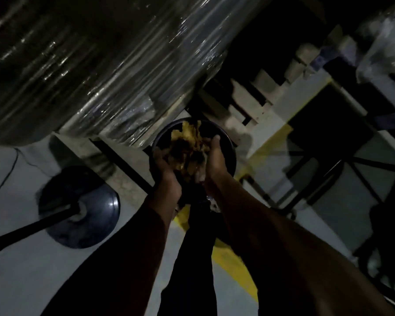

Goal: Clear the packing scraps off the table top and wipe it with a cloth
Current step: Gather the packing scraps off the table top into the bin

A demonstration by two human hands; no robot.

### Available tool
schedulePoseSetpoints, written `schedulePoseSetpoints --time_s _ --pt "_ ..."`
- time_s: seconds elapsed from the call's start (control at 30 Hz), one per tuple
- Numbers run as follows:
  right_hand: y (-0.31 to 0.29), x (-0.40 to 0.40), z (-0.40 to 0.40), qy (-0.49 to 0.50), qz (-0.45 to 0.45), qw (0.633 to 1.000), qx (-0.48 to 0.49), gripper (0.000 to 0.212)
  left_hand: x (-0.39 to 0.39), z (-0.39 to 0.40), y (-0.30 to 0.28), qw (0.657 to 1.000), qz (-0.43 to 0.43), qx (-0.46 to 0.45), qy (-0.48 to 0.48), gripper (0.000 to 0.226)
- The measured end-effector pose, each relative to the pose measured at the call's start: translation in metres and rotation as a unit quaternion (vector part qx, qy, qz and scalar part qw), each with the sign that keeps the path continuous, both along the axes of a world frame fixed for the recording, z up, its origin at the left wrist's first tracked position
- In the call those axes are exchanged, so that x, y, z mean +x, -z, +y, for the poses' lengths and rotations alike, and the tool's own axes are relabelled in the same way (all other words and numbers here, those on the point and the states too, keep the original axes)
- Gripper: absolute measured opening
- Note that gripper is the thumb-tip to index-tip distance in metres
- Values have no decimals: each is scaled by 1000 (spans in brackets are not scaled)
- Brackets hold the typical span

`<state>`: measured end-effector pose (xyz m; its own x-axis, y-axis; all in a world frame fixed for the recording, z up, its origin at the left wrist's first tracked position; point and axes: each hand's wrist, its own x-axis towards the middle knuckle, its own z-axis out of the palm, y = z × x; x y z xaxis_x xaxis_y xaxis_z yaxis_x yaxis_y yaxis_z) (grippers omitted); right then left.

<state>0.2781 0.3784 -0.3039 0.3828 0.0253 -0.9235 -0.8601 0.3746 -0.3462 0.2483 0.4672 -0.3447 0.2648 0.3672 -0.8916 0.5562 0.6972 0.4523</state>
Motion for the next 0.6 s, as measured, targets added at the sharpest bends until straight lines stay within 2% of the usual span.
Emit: schedulePoseSetpoints --time_s 0.07,0.17,0.3,0.43,0.6 --pt "6 2 -9 -13 -11 1000 -20 63 4 8 5 1000 -6 9 24 37" --pt "6 -5 -17 -24 -6 999 -45 70 4 10 0 1000 1 7 20 48" --pt "0 -8 -34 31 -5 998 -54 77 6 1 -25 1000 -10 1 16 44" --pt "-58 3 -65 26 -34 998 -55 75 8 -10 -60 999 -21 6 44 41" --pt "-156 13 -118 -1 -152 982 -116 57 28 -51 -148 982 -64 2 179 25"
